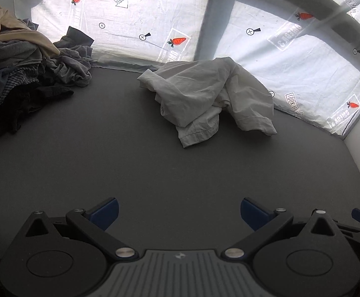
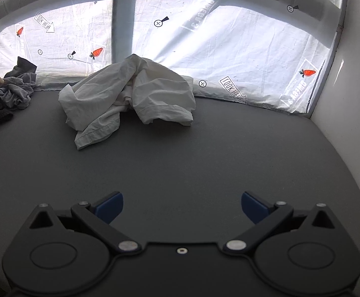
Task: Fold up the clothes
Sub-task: 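Reach both grippers to the white shirt and pinch its fabric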
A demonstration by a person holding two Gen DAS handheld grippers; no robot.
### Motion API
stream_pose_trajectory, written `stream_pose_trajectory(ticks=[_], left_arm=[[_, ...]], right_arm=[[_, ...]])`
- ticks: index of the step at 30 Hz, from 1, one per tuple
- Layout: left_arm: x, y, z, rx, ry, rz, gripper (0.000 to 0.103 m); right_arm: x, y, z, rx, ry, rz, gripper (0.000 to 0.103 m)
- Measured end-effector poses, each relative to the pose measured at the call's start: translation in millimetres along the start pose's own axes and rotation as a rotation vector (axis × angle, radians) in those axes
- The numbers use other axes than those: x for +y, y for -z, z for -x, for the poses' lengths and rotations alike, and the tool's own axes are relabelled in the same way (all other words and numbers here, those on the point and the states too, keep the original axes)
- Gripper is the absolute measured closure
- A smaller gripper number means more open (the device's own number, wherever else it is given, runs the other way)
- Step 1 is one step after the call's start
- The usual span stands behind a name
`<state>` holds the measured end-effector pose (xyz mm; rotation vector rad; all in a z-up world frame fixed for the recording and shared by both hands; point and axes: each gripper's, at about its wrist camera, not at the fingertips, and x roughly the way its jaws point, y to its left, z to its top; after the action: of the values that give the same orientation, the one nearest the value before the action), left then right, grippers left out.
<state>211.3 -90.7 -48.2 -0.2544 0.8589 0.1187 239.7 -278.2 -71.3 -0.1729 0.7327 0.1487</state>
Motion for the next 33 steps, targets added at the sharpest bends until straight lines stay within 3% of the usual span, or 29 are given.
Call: stream_pose_trajectory(ticks=[6,11,17,22,24,27,33], left_arm=[[15.4,-36.2,-47.4,0.005,0.044,0.080,0.000],[31.6,-72.1,-88.3,0.023,0.074,0.175,0.001],[49.6,-103.9,-131.4,0.042,0.022,0.172,0.002],[66.9,-125.7,-172.4,0.080,0.047,0.182,0.011],[69.5,-135.4,-191.7,0.098,0.053,0.188,0.024],[70.0,-151.8,-216.2,0.101,0.068,0.208,0.032],[65.4,-188.2,-254.2,0.055,0.178,0.272,0.030]], right_arm=[[16.4,-21.9,-44.1,0.026,0.019,0.055,0.001],[21.2,-57.2,-84.0,0.020,0.028,0.018,0.001],[38.4,-92.8,-153.6,0.044,0.057,0.087,0.013],[69.7,-113.9,-215.5,0.033,0.077,0.246,0.024],[79.2,-119.8,-237.3,0.034,0.104,0.291,0.027],[86.4,-127.0,-258.7,0.009,0.143,0.323,0.028],[95.4,-134.2,-294.0,0.006,0.129,0.370,0.028]])
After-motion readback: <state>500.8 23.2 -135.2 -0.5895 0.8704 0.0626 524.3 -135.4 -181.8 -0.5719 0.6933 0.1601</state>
